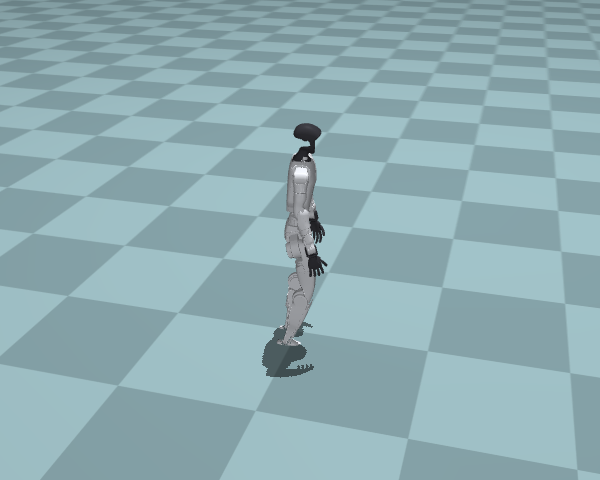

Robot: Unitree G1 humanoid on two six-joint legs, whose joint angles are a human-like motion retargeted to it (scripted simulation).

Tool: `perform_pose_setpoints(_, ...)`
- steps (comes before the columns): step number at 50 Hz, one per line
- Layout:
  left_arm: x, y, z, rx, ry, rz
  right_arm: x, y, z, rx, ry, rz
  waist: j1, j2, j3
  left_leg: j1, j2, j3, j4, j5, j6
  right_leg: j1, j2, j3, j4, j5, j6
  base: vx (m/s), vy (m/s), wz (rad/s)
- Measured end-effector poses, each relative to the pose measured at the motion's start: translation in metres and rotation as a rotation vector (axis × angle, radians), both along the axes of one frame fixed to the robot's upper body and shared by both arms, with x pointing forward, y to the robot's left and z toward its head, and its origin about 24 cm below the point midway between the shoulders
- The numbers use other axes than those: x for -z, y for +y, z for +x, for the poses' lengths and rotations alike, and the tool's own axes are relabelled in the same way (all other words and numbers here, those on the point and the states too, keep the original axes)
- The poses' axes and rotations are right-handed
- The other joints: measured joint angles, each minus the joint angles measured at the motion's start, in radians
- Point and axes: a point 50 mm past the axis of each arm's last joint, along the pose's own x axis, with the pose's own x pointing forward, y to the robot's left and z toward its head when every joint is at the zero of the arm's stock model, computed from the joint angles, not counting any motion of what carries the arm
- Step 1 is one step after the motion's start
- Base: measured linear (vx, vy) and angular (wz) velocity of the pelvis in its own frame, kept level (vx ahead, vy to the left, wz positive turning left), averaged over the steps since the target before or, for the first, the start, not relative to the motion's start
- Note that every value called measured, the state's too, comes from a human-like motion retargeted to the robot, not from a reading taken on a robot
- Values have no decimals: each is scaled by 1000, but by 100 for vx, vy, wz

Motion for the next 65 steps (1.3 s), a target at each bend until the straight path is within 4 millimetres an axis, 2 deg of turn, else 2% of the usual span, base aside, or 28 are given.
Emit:
perform_pose_setpoints(15,1,-5,0,-17,-12,-13,-1,-5,-1,-4,6,-26,-3,4,-2,-43,-2,7,54,-35,5,-31,-6,-3,32,-17,-2,0,0,0)
perform_pose_setpoints(25,0,-12,5,-40,-35,-37,-1,-11,-6,-10,23,-52,5,-9,10,-59,-28,4,114,-83,26,-63,-38,-7,135,-70,-1,1,3,6)
perform_pose_setpoints(31,-2,-5,10,-63,-52,-20,-1,-10,-3,-12,7,-48,8,-31,25,-46,-67,-8,133,-104,43,-108,-86,-8,286,-107,6,2,6,15)
perform_pose_setpoints(35,-3,4,10,-81,-49,6,-2,-7,0,-11,-12,-39,7,-48,40,-25,-101,-18,130,-111,54,-167,-144,-30,455,-91,3,1,1,5)
perform_pose_setpoints(39,-2,9,5,-97,-26,20,-3,-4,3,-5,-29,-25,-5,-63,56,5,-131,-39,115,-112,60,-258,-182,-14,646,-134,-20,8,3,25)
perform_pose_setpoints(45,1,10,-9,-117,25,29,-3,1,7,10,-51,-3,-29,-65,71,51,-145,-81,79,-116,64,-402,-200,3,807,-108,-25,14,2,29)
perform_pose_setpoints(50,3,12,-23,-127,61,40,-5,5,14,11,-75,12,-43,-47,79,93,-125,-119,33,-115,61,-501,-175,3,761,-61,-5,19,0,24)
perform_pose_setpoints(53,2,19,-22,-121,53,66,-6,6,17,12,-84,17,-46,-36,82,118,-107,-140,13,-119,59,-538,-153,0,677,-11,20,20,-3,24)
perform_pose_setpoints(55,-1,25,-14,-111,28,82,-7,7,20,13,-91,21,-45,-22,85,138,-85,-154,-8,-120,56,-552,-130,-10,602,31,38,21,-5,21)
perform_pose_setpoints(60,-2,25,-14,-86,8,90,-5,11,17,11,-81,27,-38,-37,86,165,-88,-177,21,-153,59,-574,-121,-1,478,112,78,21,-8,20)
perform_pose_setpoints(65,-3,26,-10,-76,-16,92,-4,13,17,5,-74,27,-20,-43,86,201,-78,-194,52,-193,61,-559,-113,-16,429,177,86,24,-11,8)
